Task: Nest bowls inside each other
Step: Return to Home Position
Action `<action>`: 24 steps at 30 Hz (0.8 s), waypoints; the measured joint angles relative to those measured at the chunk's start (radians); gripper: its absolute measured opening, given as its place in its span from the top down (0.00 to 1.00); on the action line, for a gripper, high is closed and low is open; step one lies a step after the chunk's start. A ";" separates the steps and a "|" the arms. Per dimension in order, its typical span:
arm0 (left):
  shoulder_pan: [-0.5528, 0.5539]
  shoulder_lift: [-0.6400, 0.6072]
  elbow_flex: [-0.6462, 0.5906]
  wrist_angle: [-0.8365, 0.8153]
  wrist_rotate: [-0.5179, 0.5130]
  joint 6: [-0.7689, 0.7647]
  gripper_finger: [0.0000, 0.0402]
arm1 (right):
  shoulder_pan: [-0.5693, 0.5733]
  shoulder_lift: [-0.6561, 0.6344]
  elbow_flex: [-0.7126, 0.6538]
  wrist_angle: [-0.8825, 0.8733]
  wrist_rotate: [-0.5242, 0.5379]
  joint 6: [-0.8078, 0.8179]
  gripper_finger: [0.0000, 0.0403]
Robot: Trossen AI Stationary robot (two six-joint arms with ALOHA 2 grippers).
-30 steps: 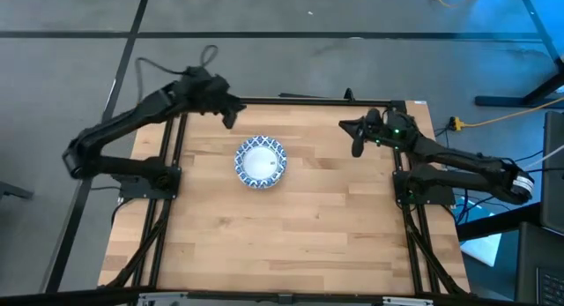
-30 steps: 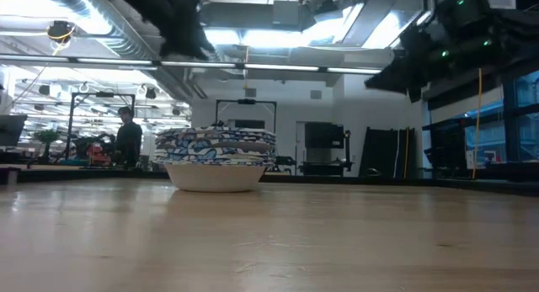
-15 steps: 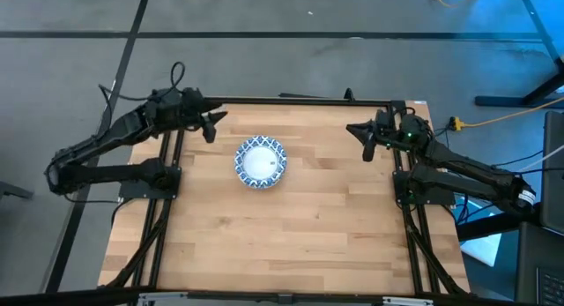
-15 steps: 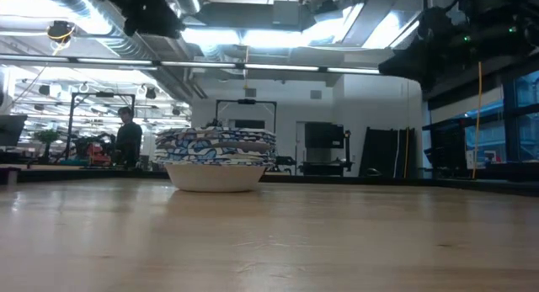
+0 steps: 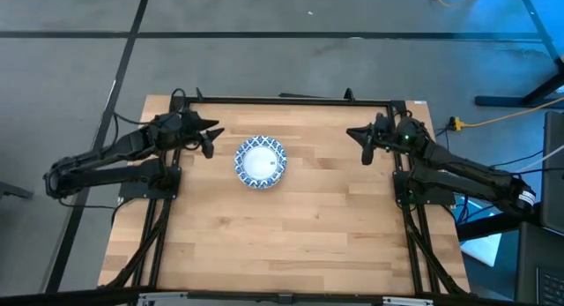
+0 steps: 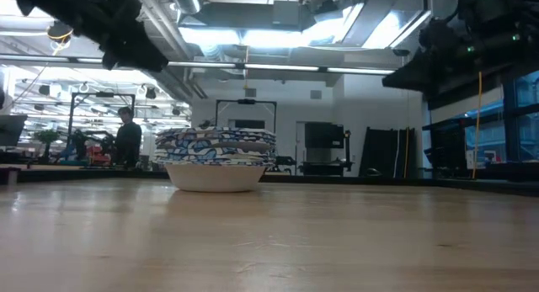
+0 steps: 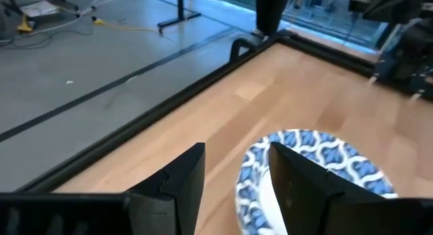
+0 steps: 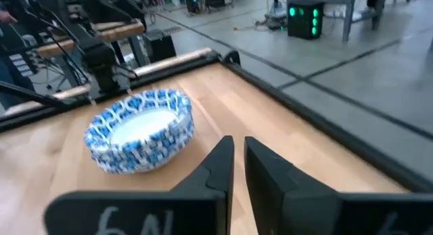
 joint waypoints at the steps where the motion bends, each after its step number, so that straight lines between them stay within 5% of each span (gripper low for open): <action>1: -0.001 -0.014 -0.013 0.000 -0.011 0.000 0.61 | 0.000 0.000 -0.014 0.006 0.000 0.013 0.91; 24: -0.003 -0.320 -0.262 0.009 -0.034 -0.051 0.60 | 0.000 -0.151 -0.181 0.093 -0.002 0.032 0.91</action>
